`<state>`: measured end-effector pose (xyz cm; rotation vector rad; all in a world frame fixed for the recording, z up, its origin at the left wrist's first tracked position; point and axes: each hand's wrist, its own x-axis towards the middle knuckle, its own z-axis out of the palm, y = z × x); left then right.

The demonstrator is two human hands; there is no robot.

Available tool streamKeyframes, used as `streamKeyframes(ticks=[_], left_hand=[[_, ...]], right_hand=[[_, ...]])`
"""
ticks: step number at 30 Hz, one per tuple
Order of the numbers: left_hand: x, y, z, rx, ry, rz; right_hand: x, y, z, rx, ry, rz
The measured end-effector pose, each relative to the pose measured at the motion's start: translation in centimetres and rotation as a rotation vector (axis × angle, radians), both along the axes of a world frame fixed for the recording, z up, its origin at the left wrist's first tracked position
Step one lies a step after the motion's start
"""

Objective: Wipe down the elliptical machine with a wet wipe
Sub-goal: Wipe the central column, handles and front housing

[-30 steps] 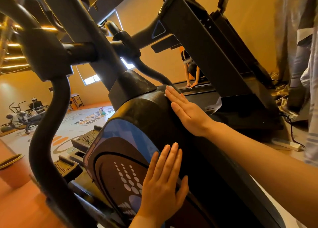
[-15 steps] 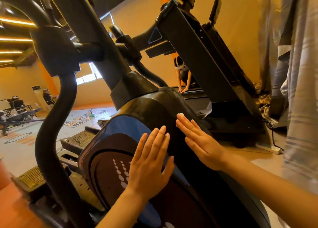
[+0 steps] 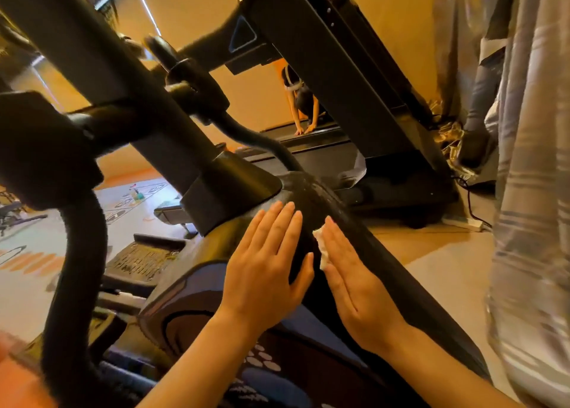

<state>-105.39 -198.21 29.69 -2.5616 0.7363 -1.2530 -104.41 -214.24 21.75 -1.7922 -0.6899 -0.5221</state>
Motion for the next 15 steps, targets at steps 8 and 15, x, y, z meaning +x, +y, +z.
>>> streamKeyframes(ticks=[8, 15], left_hand=[[1.1, 1.2, 3.1, -0.068, 0.296, -0.053], [0.7, 1.0, 3.5, -0.123, 0.456, -0.029]], right_hand=[[2.6, 0.5, 6.9, -0.263, 0.265, -0.063], [7.1, 1.5, 10.2, -0.450, 0.428, -0.073]])
